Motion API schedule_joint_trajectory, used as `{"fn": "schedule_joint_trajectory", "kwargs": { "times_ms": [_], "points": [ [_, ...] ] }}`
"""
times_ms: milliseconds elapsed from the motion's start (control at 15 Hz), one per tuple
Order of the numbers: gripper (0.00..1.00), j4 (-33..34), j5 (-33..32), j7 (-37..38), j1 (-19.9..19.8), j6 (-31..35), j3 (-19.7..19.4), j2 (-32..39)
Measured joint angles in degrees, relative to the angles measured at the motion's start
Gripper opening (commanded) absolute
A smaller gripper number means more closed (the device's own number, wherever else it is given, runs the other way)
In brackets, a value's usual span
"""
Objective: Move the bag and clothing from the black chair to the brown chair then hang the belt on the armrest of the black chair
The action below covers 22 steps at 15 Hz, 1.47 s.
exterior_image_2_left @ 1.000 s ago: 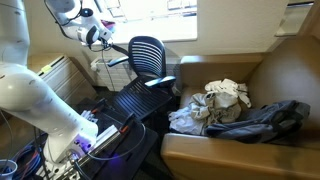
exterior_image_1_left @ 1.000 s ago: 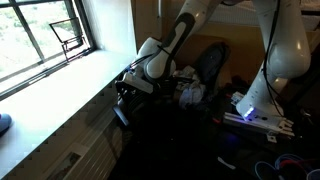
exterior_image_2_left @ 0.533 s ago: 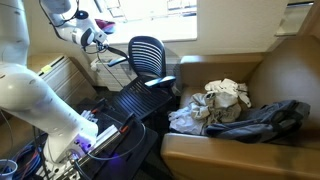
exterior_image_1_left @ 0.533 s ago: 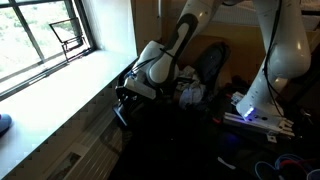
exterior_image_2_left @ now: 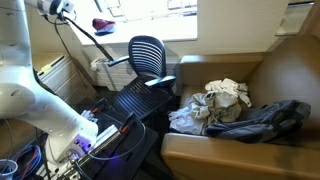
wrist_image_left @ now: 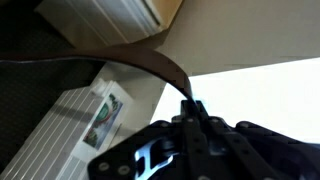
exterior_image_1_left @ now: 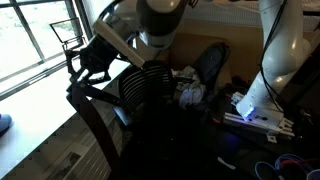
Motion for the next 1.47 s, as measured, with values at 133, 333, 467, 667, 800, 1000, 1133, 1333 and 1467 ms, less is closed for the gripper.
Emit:
{"fn": "schedule_joint_trajectory", "kwargs": {
  "times_ms": [133,333,467,667,800,1000,1133,1333,1467],
  "points": [
    [0.01,3.9,0.6,0.7,-4.1,-5.1,8.2,0.3],
    [0.04,10.8,1.0,2.8,-6.7,-13.0,16.7,0.9],
    [0.01,12.6,1.1,3.1,-6.9,-14.6,17.9,1.0],
    [0.01,12.2,3.4,1.5,-7.0,-14.9,17.4,1.3],
    [0.01,10.7,2.8,4.3,-10.1,-16.6,18.1,-1.3],
    [0.01,8.5,2.0,11.6,-21.1,-20.8,25.6,-9.8],
    [0.01,8.4,-0.2,18.6,-28.6,-23.6,32.5,-15.6],
    [0.04,9.2,-8.7,33.1,-39.6,-27.4,44.8,-22.1],
    [0.04,9.5,-9.2,34.8,-40.0,-27.4,46.0,-23.3]
  ]
}}
